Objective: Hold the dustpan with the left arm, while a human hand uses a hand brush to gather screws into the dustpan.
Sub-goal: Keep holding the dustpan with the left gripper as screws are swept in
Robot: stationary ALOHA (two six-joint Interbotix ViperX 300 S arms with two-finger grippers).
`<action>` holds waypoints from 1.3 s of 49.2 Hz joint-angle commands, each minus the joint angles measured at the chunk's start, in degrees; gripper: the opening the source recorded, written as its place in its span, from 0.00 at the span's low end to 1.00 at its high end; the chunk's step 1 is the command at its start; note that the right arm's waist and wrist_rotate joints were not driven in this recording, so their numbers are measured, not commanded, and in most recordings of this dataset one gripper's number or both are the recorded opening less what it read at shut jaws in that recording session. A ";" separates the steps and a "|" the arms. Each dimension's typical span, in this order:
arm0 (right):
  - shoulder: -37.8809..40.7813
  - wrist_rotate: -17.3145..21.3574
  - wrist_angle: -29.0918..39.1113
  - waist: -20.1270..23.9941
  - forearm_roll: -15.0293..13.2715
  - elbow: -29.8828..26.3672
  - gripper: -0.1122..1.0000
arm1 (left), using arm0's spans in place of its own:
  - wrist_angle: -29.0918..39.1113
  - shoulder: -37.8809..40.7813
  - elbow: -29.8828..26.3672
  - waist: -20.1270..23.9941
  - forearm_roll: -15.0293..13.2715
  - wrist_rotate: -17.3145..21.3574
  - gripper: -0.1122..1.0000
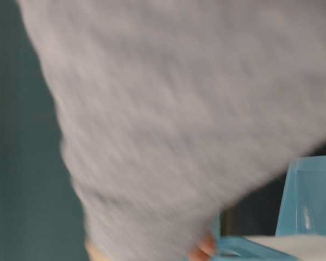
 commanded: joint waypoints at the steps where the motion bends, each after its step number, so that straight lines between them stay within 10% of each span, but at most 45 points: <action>1: 0.26 0.00 -0.26 0.00 -0.09 -0.35 0.11 | -1.05 -0.09 -0.18 0.09 0.18 -0.18 0.38; 64: 0.26 0.09 -0.35 0.00 -0.18 -0.35 0.11 | -16.61 3.16 5.71 0.35 0.09 -1.05 0.38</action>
